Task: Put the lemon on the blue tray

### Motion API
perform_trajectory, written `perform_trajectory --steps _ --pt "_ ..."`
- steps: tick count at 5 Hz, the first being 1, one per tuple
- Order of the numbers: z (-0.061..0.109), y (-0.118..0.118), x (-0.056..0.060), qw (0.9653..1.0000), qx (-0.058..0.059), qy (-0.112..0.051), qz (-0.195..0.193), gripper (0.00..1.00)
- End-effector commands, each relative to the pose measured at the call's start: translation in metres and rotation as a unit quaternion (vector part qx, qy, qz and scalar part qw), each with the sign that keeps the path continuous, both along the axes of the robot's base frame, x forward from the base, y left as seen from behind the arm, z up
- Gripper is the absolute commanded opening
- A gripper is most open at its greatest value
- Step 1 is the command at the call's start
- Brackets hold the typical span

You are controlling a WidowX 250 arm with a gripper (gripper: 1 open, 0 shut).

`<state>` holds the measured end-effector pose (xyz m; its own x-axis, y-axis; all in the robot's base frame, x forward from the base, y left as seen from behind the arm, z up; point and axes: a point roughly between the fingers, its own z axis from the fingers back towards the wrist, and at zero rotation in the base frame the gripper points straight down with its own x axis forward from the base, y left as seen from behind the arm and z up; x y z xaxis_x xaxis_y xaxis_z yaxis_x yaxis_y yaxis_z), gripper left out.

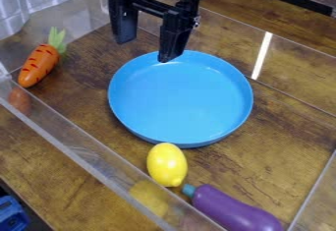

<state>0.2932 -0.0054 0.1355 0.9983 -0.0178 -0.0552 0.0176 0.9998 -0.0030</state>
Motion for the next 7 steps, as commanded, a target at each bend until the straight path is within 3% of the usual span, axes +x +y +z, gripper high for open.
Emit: perform_trajectory --steps 1,5,7 --pt "-0.006 -0.002 -0.001 1.0000 -0.001 0.005 -0.002 1.00" --pt "-0.031 -0.018 -0.010 0.9998 -0.003 0.016 -0.004 1.00" --pt "-0.050 -0.029 -0.019 0.9999 -0.004 0.007 0.006 1.00"
